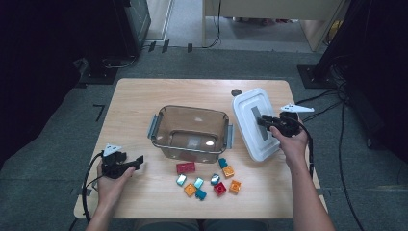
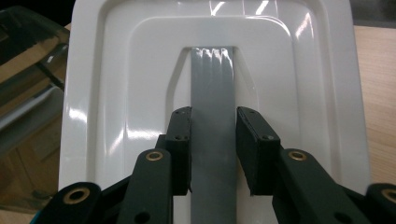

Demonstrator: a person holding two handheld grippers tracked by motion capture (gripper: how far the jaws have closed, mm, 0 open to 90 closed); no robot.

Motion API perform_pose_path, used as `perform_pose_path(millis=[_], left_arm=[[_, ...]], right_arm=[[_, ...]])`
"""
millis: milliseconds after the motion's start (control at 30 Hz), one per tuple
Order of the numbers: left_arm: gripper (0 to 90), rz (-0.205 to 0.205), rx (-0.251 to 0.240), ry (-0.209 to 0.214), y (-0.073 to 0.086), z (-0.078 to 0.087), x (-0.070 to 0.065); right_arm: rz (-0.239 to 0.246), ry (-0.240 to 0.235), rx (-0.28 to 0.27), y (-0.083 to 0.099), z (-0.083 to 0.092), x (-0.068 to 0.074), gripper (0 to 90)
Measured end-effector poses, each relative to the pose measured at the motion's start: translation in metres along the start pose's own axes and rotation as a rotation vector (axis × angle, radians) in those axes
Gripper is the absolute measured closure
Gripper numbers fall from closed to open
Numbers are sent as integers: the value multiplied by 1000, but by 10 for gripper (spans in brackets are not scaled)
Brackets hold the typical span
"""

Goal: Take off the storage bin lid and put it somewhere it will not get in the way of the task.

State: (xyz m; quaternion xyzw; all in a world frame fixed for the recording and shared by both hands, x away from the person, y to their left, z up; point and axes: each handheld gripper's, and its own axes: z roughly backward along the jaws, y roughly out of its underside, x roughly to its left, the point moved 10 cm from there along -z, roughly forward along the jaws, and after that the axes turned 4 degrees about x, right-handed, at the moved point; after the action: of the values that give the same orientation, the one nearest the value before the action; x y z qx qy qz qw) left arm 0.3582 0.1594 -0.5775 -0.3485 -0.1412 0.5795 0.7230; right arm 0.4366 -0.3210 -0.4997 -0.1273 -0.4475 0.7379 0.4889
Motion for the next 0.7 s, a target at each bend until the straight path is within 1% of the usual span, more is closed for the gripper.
perform_pose_path(millis=[133,233,267,300,333,367,400,467,500,567,633,700], left_arm=[[222,-3,-1,-3,0,0,0],[222,-4,-1,-3,0,0,0],[222,-3,-2,-3,0,0,0],[222,-5,-2,-4,1,0,0],[222,-7,-2,-4,1,0,0],[222,-7,-2,-4,1,0,0],[222,-11,-4,-2,1,0,0],[222,-11,-6,-1,1,0,0],[222,-11,-6,-1,1,0,0],[222,-23,-5,-4,1,0,-1],[221,-35,-2,-10,2,0,-2],[221,-46,1,-16,2,-1,-2]], right_arm=[[-11,51,20,8,-7,-10,685],[-24,71,36,15,-15,-16,685],[-24,71,36,15,-15,-16,685],[-32,87,58,23,-24,-19,685],[-34,95,61,25,-28,-19,684],[-34,95,61,25,-28,-19,684],[-45,110,69,29,-33,-21,683],[-61,112,71,32,-37,-20,683],[-73,111,68,32,-38,-20,719],[-87,102,54,31,-37,-18,694],[-85,111,46,30,-34,-16,640],[-70,112,51,30,-32,-14,610]])
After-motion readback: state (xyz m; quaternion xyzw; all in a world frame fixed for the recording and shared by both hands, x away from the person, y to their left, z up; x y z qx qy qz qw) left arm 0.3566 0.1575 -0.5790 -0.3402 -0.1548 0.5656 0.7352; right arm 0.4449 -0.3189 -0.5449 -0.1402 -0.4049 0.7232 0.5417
